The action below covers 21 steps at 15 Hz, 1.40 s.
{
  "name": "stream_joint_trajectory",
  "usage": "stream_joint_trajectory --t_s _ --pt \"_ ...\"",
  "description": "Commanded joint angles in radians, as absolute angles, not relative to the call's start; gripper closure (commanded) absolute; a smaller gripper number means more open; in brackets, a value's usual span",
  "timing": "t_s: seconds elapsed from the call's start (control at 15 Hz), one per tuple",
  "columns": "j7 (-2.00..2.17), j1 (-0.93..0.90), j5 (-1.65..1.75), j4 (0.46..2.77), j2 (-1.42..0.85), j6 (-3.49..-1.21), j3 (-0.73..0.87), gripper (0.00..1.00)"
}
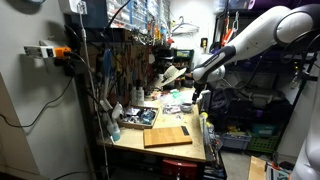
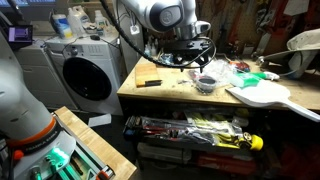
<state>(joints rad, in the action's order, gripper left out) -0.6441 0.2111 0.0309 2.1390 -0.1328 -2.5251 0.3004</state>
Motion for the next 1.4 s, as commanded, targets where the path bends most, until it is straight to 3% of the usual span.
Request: stream_joint_trajectory --t_s 0.0,0.33,0.47,0.53,0.73,1.0,1.33 --pt "-0.702 0.272 -0.047 2.054 -0.240 -2.560 0.244 0.00" --pt "-0.774 0.333 -0.138 1.980 -0.314 -2.553 0.168 0.01" --pt "-0.796 0.352 -0.155 1.953 -0.341 -2.552 0.148 0.09" --pt "-0.799 0.358 -0.153 1.940 -0.354 -2.553 0.143 0.22" --pt "-0.819 0.379 -0.163 1.913 -0.382 -2.550 0.121 0.41" --pt "-0.839 0.401 -0.165 1.886 -0.411 -2.548 0.098 0.74" --pt "-0.861 0.413 -0.162 1.867 -0.428 -2.538 0.074 0.89"
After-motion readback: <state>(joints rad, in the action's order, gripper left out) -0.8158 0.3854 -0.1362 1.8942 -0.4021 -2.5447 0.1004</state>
